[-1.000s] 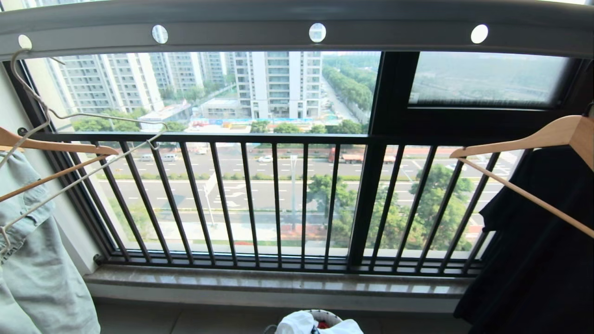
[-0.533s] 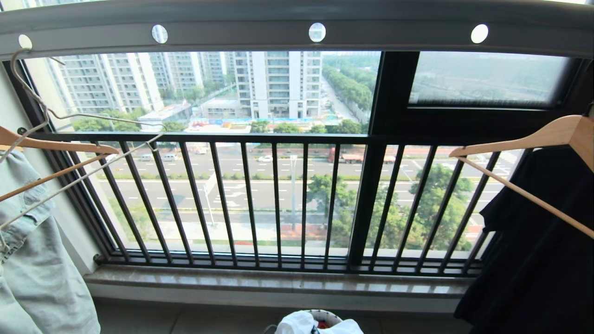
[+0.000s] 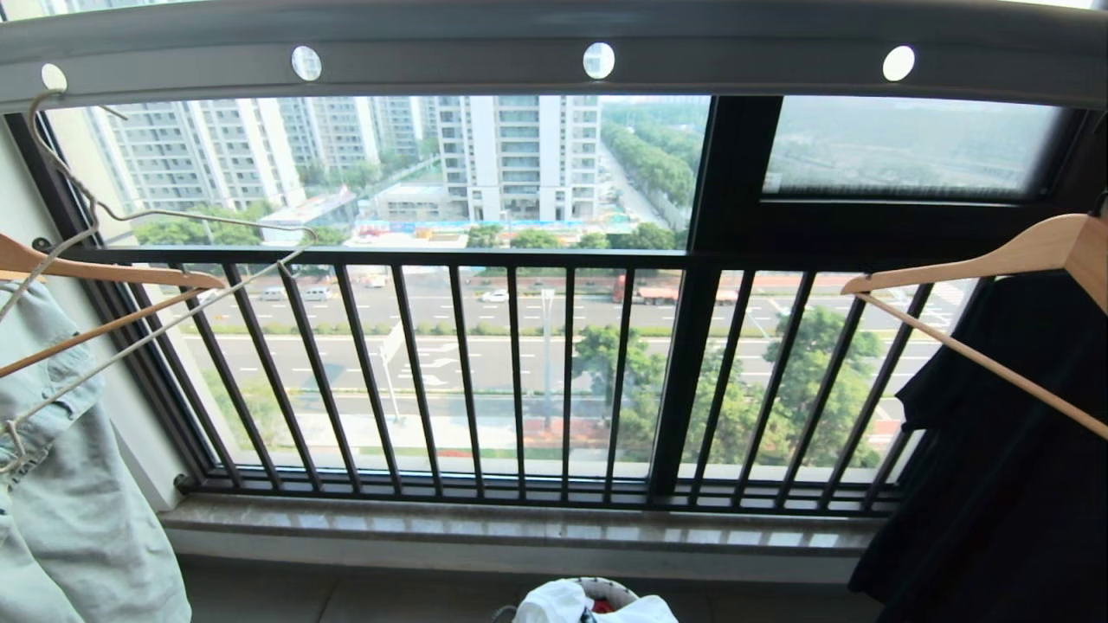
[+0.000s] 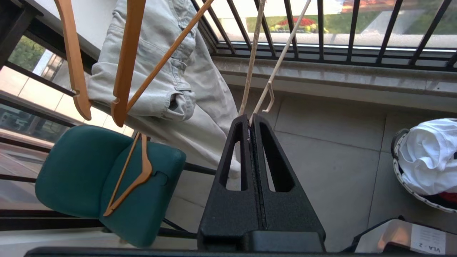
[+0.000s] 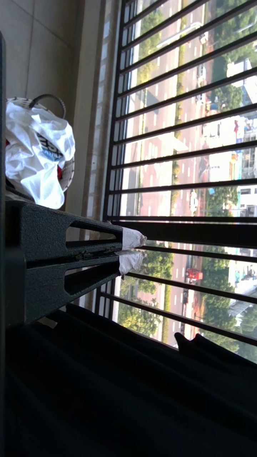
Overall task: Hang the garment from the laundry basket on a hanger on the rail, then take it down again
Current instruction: Pick up the clothes rack on the clothesline
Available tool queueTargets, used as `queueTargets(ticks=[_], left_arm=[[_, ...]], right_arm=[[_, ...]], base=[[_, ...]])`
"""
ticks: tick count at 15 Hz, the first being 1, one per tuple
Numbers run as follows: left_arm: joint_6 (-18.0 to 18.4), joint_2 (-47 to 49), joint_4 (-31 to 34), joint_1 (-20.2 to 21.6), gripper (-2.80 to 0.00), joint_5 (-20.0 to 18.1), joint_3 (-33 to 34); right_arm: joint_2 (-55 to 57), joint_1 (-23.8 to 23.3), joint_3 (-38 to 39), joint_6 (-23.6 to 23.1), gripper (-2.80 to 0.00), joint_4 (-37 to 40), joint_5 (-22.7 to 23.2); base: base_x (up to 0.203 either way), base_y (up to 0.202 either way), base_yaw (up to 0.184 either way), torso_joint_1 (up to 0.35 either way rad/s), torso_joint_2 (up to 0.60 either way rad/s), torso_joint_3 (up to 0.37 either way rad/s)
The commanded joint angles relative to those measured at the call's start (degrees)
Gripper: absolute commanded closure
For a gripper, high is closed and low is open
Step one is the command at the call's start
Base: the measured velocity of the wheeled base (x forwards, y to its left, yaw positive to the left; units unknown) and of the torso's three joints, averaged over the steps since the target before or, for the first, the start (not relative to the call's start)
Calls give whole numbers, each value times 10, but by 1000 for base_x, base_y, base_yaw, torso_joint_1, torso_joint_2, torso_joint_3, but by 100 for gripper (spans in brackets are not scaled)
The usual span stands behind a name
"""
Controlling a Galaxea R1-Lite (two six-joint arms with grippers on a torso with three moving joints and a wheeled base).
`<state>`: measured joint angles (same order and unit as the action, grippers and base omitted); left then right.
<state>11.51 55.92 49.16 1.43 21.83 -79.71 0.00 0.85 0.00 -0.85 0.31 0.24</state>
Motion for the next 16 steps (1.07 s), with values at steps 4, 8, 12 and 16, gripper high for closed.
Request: queueTargets(ticks=[4,8,12,16], left_arm=[[33,126,52,164,0,-142,-83],[77,113,96,271,0,-327,-91],[86,125,96,301,-280,-378,-104],[95,141,92,332,-280,-379,-129]], right_arm=[[0,0,0,0,0,0,0],[0,0,0,0,0,0,0],[0,0,0,0,0,0,0],[0,0,0,0,0,0,0]], base=[[0,0,0,0,0,0],[0,0,0,0,0,0],[0,0,0,0,0,0],[0,0,0,0,0,0]])
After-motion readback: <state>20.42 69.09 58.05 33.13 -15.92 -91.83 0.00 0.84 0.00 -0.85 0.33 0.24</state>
